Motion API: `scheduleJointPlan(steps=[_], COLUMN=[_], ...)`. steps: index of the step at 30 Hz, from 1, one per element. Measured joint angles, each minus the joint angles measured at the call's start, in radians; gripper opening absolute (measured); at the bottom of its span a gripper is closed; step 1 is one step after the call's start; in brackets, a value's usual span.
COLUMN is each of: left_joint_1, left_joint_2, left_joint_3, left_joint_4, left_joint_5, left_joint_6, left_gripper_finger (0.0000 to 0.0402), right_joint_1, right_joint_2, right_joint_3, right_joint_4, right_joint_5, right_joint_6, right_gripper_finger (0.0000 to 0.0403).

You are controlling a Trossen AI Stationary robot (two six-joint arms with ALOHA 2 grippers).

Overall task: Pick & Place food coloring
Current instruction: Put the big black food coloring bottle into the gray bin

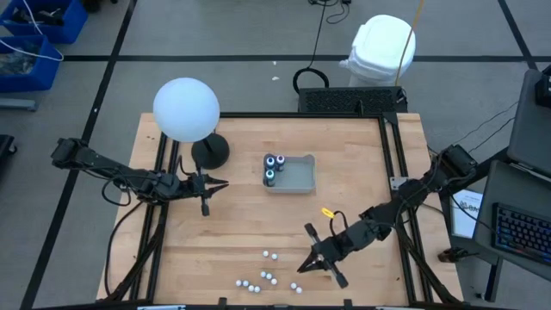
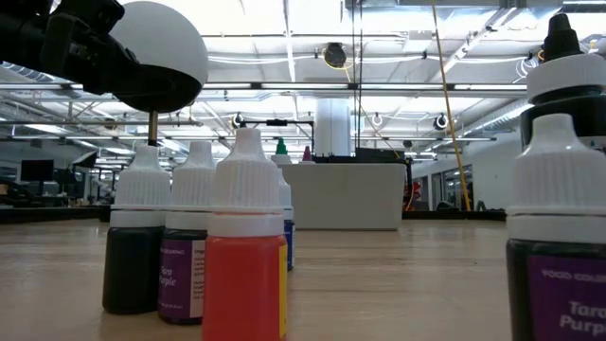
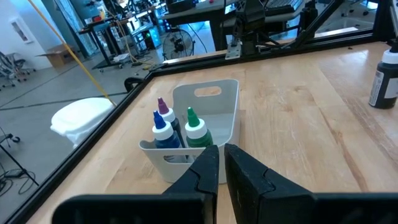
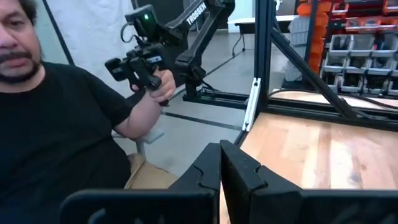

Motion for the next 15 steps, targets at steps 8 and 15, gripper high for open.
scheduleJointPlan(steps=[8,15], left_joint_1=[0.000,0.000], left_joint_2=[0.000,0.000], left_joint_3=[0.000,0.000], left_joint_4=[-0.002,-0.001], left_joint_5=[0.000,-0.002], left_joint_6=[-0.007,-0.001], left_gripper_finger=[0.0035,0.0035], right_joint_1=[-0.001,-0.001], right_joint_2=[-0.130,-0.194], right_joint_3=[-0.223,-0.370], right_joint_4=[0.199,0.267], right_joint_5=[0.074,0.124], right_joint_6=[-0.007,-0.003], right_gripper_finger=[0.0000,0.0000])
